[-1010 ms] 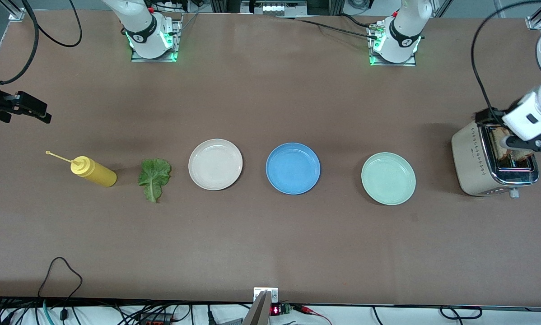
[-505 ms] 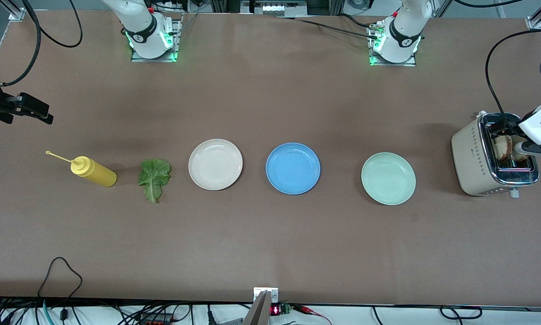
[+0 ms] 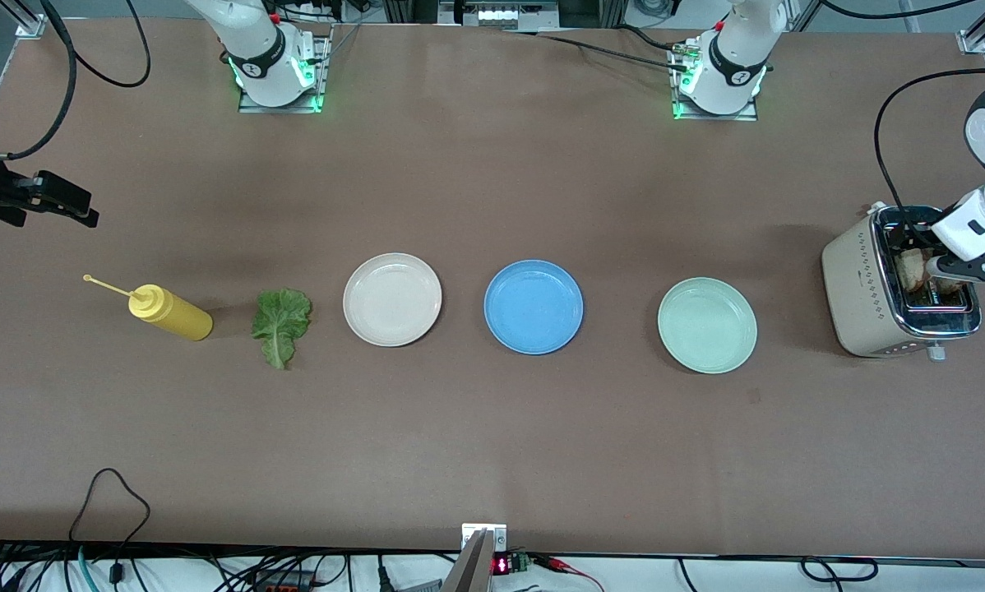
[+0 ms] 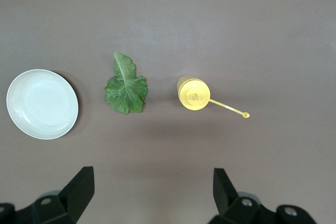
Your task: Make sandwich in blue plate with both arms
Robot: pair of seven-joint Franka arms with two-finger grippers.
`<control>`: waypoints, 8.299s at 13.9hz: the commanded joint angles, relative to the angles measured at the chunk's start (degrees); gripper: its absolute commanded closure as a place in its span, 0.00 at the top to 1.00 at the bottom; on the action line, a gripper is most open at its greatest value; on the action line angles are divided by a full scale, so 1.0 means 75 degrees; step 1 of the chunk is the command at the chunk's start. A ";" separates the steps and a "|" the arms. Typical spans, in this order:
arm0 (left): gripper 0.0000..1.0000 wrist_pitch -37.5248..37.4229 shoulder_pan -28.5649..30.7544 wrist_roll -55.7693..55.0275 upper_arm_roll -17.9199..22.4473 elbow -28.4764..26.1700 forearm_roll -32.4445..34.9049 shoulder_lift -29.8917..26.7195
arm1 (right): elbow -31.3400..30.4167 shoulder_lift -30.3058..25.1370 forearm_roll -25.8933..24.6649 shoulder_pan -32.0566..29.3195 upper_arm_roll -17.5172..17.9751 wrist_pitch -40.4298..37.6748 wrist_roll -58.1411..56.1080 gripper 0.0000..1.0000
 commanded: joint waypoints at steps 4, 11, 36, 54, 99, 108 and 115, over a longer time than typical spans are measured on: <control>0.01 0.0036 0.0228 -0.0221 -0.0142 0.0028 0.0072 0.0033 | 0.0150 0.0055 0.0017 0.0013 0.0018 -0.0049 -0.0086 1.00; 0.01 -0.3240 0.0135 -0.0127 -0.0714 0.2484 0.0107 -0.0178 | 0.0150 0.0102 0.0029 0.0013 0.0030 -0.0037 -0.0074 1.00; 0.00 -0.2862 -0.2162 -0.2928 -0.3166 0.4294 -0.6513 0.3102 | 0.0150 0.4647 -0.0205 0.1266 0.0053 0.2819 0.0043 1.00; 0.00 -0.0011 -0.1893 0.4537 -0.3166 0.2536 -1.0263 0.5283 | 0.0174 0.4791 -0.0487 0.1535 0.0053 0.3867 -0.1839 0.00; 1.00 -0.5462 -0.1215 -0.2248 -0.2181 0.6345 -0.0581 0.1723 | 0.1861 0.5342 -0.0803 0.4337 0.1824 0.6188 -0.1328 1.00; 1.00 -0.4405 -0.0838 -0.3584 -0.2298 0.4141 -0.1545 -0.0306 | 0.1603 0.3127 -0.0442 0.1997 0.1342 0.3225 -0.2192 1.00; 1.00 -0.4709 -0.0815 -0.3525 -0.2416 0.4129 -0.1533 -0.0471 | 0.1218 0.1756 0.1208 0.0086 0.1330 0.1686 -0.4978 1.00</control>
